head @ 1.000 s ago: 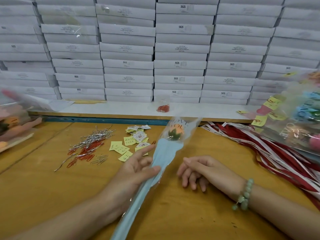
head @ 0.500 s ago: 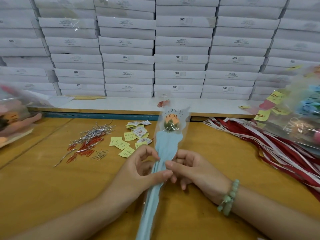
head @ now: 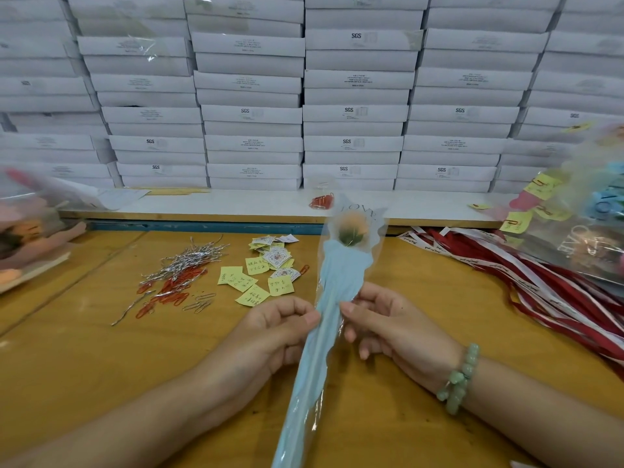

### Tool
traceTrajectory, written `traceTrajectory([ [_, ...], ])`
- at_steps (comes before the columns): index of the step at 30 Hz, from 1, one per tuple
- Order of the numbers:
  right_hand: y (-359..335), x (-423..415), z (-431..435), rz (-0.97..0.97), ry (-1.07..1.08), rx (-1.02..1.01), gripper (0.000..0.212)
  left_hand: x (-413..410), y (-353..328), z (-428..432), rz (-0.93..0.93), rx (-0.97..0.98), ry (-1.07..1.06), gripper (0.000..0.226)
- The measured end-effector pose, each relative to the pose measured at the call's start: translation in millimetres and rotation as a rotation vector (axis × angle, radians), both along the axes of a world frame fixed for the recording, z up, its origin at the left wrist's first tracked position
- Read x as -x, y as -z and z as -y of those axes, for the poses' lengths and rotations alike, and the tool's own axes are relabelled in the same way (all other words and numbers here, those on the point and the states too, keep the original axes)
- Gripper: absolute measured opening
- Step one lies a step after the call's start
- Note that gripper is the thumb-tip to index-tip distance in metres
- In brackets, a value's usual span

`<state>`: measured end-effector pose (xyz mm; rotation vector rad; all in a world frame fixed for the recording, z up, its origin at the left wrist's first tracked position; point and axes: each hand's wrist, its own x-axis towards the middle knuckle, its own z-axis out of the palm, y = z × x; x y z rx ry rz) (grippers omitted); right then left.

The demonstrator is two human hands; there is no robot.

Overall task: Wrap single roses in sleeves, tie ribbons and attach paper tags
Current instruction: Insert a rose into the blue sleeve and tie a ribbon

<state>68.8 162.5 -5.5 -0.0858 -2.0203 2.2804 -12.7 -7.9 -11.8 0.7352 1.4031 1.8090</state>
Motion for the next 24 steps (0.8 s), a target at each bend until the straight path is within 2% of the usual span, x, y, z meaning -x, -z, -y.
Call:
traceTrajectory([
  [8, 1.4, 0.6, -0.9, -0.001, -0.023, -0.015, 0.022, 5.5, 0.5, 3.4, 0.123, -0.031, 0.147, 0.039],
  [13, 1.6, 1.3, -2.3, 0.014, -0.043, 0.005, 0.029, 6.7, 2.1, 4.6, 0.095, -0.015, 0.145, 0.031],
  [24, 0.1, 0.5, -2.5, 0.018, -0.065, 0.020, 0.036, 5.8, -1.3, 4.7, 0.114, -0.013, 0.148, 0.043],
])
